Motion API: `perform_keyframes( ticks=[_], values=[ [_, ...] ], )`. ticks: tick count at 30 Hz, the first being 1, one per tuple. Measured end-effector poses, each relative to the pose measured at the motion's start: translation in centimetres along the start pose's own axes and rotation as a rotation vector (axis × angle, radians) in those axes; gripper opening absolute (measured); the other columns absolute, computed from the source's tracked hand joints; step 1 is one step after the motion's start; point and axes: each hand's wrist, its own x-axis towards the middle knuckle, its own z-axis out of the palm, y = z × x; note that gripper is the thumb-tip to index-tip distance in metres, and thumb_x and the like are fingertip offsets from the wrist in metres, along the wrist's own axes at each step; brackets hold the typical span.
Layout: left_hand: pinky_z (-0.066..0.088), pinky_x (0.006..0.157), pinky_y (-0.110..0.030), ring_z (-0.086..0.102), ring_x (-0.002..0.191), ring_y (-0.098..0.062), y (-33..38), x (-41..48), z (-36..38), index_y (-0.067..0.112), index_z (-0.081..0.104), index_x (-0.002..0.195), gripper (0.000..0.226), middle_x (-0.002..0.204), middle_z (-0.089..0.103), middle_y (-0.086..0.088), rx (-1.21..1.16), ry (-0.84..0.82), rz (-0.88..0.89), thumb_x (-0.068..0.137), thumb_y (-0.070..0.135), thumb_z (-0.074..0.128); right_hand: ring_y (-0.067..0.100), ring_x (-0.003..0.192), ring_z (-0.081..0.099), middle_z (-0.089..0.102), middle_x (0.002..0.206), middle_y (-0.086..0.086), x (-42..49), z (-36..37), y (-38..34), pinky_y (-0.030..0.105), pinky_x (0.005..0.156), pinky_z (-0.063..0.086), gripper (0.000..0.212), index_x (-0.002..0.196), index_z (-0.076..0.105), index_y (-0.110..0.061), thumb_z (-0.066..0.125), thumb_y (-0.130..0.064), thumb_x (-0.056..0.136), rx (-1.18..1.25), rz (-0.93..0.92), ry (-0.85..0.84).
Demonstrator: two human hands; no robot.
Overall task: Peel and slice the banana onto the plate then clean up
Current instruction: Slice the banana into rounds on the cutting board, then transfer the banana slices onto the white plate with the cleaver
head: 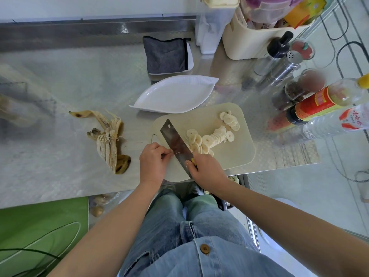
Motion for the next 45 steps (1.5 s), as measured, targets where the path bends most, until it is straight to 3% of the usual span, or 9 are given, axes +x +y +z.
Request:
perform_keyframes(
  ticks=[7, 13, 23, 28, 31, 34, 37, 41, 45],
  values=[
    [0.044, 0.060, -0.032, 0.056, 0.068, -0.024, -0.1, 0.1, 0.0, 0.009, 0.076, 0.074, 0.005, 0.069, 0.063, -0.006, 0.033, 0.003, 0.007, 0.071, 0.008, 0.080, 0.023, 0.065, 0.046, 0.043, 0.067, 0.003, 0.7, 1.2, -0.3, 0.030, 0.059, 0.030, 0.023, 0.081, 0.041, -0.014, 0.039, -0.029, 0.098, -0.037, -0.018, -0.003],
    [0.046, 0.064, -0.033, 0.055, 0.072, -0.024, 0.2, 0.3, 0.2, 0.009, 0.074, 0.076, 0.005, 0.074, 0.063, -0.005, 0.039, -0.018, -0.035, 0.074, 0.010, 0.079, 0.021, 0.055, 0.040, 0.039, 0.057, 0.001, 0.3, -0.5, 0.1, 0.031, 0.049, 0.024, 0.033, 0.066, 0.036, -0.017, 0.045, -0.027, 0.096, 0.068, -0.026, 0.087],
    [0.049, 0.062, -0.029, 0.053, 0.081, -0.016, 0.4, 0.2, -0.7, 0.020, 0.073, 0.086, 0.011, 0.086, 0.066, 0.000, 0.212, -0.057, 0.025, 0.083, 0.030, 0.071, 0.025, 0.064, 0.054, 0.060, 0.067, 0.010, -0.2, -2.9, 3.5, 0.040, 0.064, 0.045, 0.027, 0.081, 0.059, -0.006, 0.052, -0.030, 0.091, 0.257, 0.024, 0.180],
    [0.053, 0.064, -0.032, 0.051, 0.080, -0.013, 0.6, 0.1, -1.3, 0.022, 0.066, 0.090, 0.020, 0.086, 0.062, 0.006, 0.183, -0.023, -0.018, 0.085, 0.041, 0.065, 0.009, 0.044, 0.036, 0.039, 0.045, -0.008, -0.8, -4.9, 3.2, 0.020, 0.046, 0.026, 0.034, 0.057, 0.037, -0.020, 0.056, -0.016, 0.085, 0.293, 0.004, 0.236],
    [0.052, 0.066, -0.033, 0.051, 0.080, -0.012, 1.3, 0.8, -1.5, 0.023, 0.062, 0.090, 0.017, 0.085, 0.060, 0.009, 0.142, -0.020, -0.024, 0.086, 0.040, 0.063, 0.008, 0.043, 0.040, 0.040, 0.041, -0.010, -1.0, -6.7, 3.2, 0.020, 0.044, 0.027, 0.038, 0.056, 0.031, -0.028, 0.057, -0.015, 0.081, 0.245, -0.063, 0.270],
    [0.051, 0.069, -0.028, 0.054, 0.081, -0.011, 2.8, 1.7, -1.6, 0.024, 0.061, 0.091, 0.012, 0.085, 0.059, 0.010, 0.006, -0.019, -0.032, 0.089, 0.035, 0.060, 0.011, 0.049, 0.039, 0.040, 0.053, -0.007, -0.8, -7.9, 4.3, 0.030, 0.049, 0.032, 0.030, 0.060, 0.039, -0.022, 0.057, -0.012, 0.081, 0.104, -0.133, 0.321],
    [0.047, 0.067, -0.023, 0.062, 0.078, -0.014, 5.3, 2.9, -1.8, 0.017, 0.064, 0.086, 0.023, 0.080, 0.065, 0.006, -0.327, -0.051, -0.188, 0.094, 0.035, 0.053, 0.024, 0.058, 0.050, 0.052, 0.074, 0.004, -0.8, -8.4, 5.4, 0.033, 0.048, 0.040, 0.005, 0.083, 0.064, -0.012, 0.059, -0.012, 0.084, -0.131, -0.178, 0.409],
    [0.052, 0.061, -0.029, 0.068, 0.073, -0.025, 9.0, 4.2, -1.8, 0.006, 0.069, 0.095, 0.052, 0.080, 0.073, -0.013, -0.833, -0.298, -0.477, 0.098, 0.048, 0.039, 0.024, 0.051, 0.050, 0.053, 0.080, 0.006, -0.9, -8.1, 5.4, 0.025, 0.043, 0.029, 0.013, 0.092, 0.070, -0.012, 0.069, -0.011, 0.079, -0.327, -0.230, 0.496],
    [0.053, 0.064, -0.035, 0.067, 0.072, -0.035, 11.2, 3.7, -0.8, -0.002, 0.065, 0.088, 0.041, 0.078, 0.071, -0.021, -1.007, -0.390, -0.609, 0.099, 0.028, 0.039, 0.025, 0.049, 0.047, 0.052, 0.075, 0.010, -0.7, -6.7, 4.7, 0.028, 0.041, 0.034, 0.023, 0.087, 0.069, -0.008, 0.075, 0.001, 0.066, -0.350, -0.302, 0.494]
  ],
)
